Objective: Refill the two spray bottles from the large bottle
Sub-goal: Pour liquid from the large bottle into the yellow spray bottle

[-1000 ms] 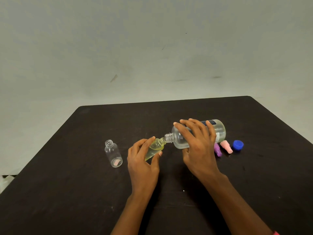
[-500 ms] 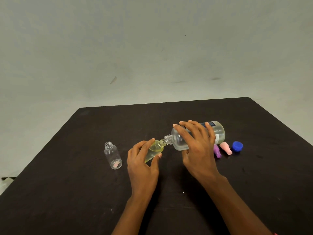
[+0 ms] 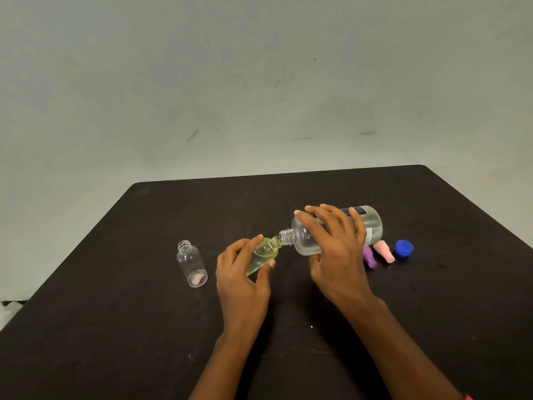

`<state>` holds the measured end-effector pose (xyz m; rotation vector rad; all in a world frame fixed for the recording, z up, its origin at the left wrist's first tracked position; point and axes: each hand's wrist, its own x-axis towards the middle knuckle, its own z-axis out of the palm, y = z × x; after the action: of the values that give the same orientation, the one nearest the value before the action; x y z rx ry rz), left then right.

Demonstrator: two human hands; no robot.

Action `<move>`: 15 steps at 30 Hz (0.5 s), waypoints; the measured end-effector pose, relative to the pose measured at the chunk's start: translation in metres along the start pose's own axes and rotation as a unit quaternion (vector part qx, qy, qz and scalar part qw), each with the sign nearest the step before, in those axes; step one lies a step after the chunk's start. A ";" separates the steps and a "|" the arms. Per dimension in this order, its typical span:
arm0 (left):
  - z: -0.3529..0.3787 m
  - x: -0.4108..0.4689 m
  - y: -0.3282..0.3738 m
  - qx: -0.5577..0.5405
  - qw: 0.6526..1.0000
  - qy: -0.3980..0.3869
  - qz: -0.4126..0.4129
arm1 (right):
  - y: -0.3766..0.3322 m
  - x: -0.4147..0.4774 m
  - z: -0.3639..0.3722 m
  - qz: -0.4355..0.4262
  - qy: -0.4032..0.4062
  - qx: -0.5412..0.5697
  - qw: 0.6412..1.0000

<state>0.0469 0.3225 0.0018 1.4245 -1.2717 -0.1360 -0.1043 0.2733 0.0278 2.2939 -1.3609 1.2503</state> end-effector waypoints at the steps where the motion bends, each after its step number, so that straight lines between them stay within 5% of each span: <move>1: 0.000 0.000 0.000 0.001 1.000 0.000 0.000 | 0.000 0.000 0.000 0.000 0.001 0.000 1.000; 15: 0.000 0.000 0.000 0.003 1.000 0.005 0.000 | 0.000 0.001 0.000 0.002 -0.002 -0.005 1.000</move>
<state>0.0471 0.3226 0.0020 1.4288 -1.2662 -0.1248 -0.1045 0.2730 0.0286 2.2899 -1.3712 1.2387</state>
